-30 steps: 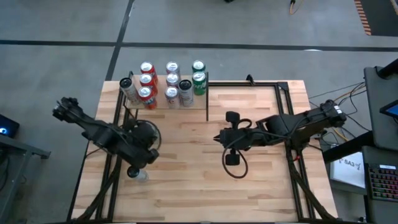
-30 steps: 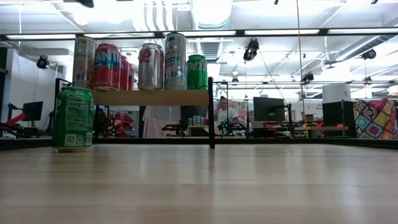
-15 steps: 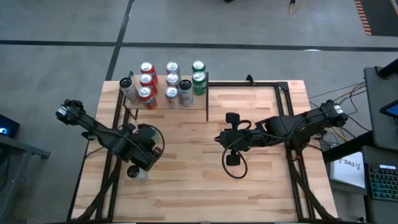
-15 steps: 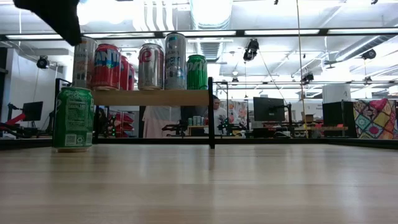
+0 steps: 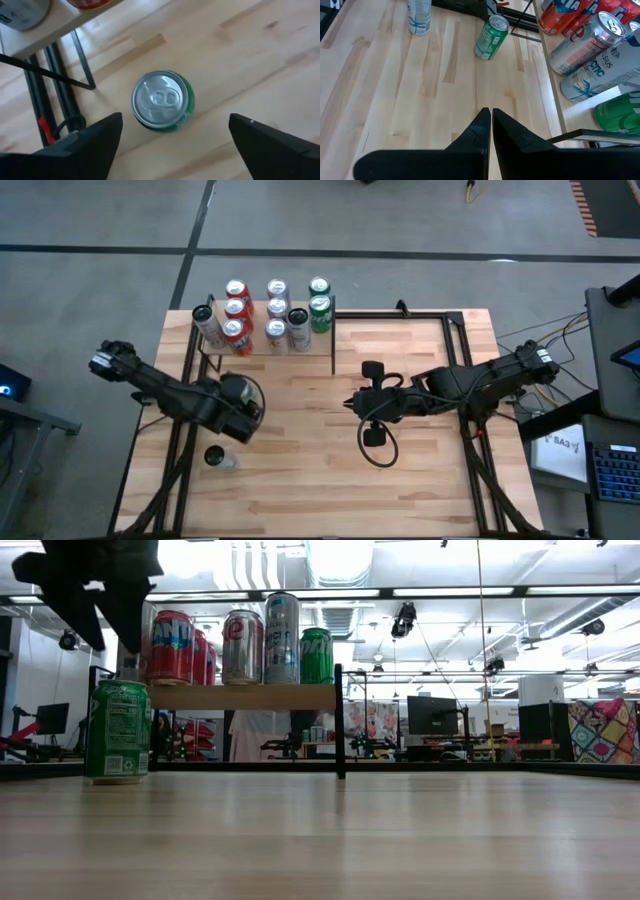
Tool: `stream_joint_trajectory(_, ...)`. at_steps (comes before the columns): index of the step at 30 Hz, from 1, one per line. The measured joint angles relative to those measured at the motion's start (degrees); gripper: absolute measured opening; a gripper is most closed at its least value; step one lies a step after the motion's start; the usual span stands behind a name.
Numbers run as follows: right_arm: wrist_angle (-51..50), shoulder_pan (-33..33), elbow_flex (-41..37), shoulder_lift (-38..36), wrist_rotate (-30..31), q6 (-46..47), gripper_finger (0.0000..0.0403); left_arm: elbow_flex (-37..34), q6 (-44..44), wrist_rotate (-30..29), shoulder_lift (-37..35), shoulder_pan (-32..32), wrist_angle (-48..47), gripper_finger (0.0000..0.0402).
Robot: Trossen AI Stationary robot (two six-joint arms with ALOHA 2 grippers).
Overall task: Place canned beverage on shelf
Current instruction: Put the green soda can aligned with the other green soda cans on the shelf
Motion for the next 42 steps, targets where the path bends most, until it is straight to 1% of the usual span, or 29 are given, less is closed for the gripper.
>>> stream_joint_trajectory(3,0.00,0.00,0.00,0.01,0.00,0.01,0.0009,-0.61,1.36,-0.51,-0.02,1.38,0.13,0.0357)
stream_joint_trajectory(7,-0.02,0.00,0.00,0.02,0.00,0.02,0.0009,-2.02,1.73,-0.93,-0.02,2.82,0.28,0.0351)
stream_joint_trajectory(18,-0.24,0.00,0.00,0.07,-0.02,0.15,0.0009,-4.75,1.60,-2.08,-0.04,3.87,2.16,0.0347)
stream_joint_trajectory(28,-0.26,0.00,0.00,0.07,-0.02,0.61,0.0009,-10.35,-0.28,-4.52,-0.04,4.26,7.16,0.0347)
stream_joint_trajectory(37,-0.26,0.00,-0.02,0.09,-0.02,0.61,0.0009,-14.39,-1.71,-5.33,-0.04,4.35,12.61,0.0347)
stream_joint_trajectory(42,-0.26,0.00,-0.02,0.09,-0.02,0.61,0.0009,-17.43,-2.34,-6.53,-0.04,4.35,16.77,0.0347)
